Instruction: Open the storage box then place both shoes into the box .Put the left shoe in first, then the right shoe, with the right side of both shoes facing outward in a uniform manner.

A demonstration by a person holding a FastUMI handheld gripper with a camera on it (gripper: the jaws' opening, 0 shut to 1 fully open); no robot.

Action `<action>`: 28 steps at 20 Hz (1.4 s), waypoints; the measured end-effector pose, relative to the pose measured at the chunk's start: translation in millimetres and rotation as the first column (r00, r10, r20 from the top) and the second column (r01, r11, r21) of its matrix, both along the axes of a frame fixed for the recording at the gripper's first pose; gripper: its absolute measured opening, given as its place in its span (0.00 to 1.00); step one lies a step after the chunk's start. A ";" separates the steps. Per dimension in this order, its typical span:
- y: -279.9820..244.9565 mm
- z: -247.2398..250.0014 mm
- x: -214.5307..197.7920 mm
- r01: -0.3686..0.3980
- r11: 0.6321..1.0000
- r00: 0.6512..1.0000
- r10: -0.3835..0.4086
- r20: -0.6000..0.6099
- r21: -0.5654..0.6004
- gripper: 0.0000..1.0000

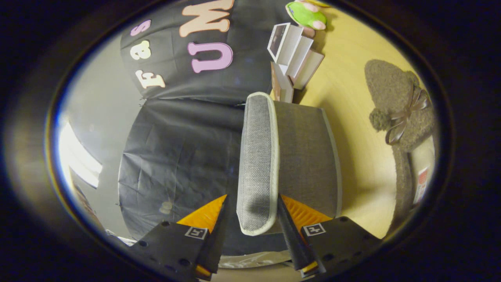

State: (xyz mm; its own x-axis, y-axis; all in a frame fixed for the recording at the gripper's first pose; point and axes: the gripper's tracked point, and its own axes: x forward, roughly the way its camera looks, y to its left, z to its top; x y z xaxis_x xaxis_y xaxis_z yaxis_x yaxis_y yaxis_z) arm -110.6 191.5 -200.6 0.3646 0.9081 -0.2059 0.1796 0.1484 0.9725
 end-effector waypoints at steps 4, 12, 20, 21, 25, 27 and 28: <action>10.6 -9.7 -1.5 -0.020 0.999 1.000 0.020 -0.008 -0.028 0.38; 2.7 32.4 7.2 0.018 0.998 1.000 -0.018 0.009 0.052 0.05; 35.9 117.0 25.0 -0.041 0.997 0.990 0.032 0.134 0.062 0.05; 43.2 127.0 24.6 -0.048 0.997 0.988 0.039 0.149 0.059 0.05; 78.9 155.3 29.5 -0.076 0.995 0.979 0.063 0.195 0.058 0.05; 99.0 163.6 30.9 -0.085 0.996 0.974 0.077 0.213 0.031 0.05; 110.0 167.2 30.6 -0.091 0.996 0.968 0.085 0.234 0.013 0.05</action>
